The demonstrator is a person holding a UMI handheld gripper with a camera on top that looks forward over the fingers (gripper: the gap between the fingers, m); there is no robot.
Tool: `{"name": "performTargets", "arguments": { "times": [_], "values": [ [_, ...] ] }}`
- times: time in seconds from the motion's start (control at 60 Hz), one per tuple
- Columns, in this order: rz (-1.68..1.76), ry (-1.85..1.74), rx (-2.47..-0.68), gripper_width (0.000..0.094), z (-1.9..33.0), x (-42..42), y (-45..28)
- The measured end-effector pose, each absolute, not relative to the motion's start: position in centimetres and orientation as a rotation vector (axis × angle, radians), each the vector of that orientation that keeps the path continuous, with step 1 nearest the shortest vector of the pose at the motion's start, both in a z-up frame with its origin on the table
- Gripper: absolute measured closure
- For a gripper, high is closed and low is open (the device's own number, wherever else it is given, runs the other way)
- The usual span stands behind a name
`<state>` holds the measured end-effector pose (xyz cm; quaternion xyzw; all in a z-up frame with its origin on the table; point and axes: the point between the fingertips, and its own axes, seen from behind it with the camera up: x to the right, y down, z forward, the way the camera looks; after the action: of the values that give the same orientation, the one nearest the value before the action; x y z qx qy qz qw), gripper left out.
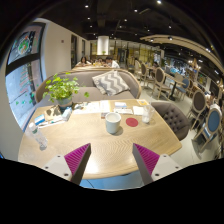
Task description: Pour water
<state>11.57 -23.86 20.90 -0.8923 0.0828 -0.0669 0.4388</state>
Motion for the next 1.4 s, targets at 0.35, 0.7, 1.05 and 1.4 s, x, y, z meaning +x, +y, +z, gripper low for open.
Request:
{"name": "performTargets", "arguments": {
  "times": [0.35, 0.7, 1.05, 1.4],
  "values": [
    [-0.128, 0.150, -2.294, 0.0078, 14.2, 0.3, -25.4],
    [0.150, -0.031, -2.205, 0.0076, 9.0, -21.3, -19.0],
    [0.115, -0.137, -2.052, 0.0119, 5.0, -28.0, -5.8],
    [0.121, -0.141, -2.017, 0.0512, 3.6, -27.8, -4.0]
  ]
}}
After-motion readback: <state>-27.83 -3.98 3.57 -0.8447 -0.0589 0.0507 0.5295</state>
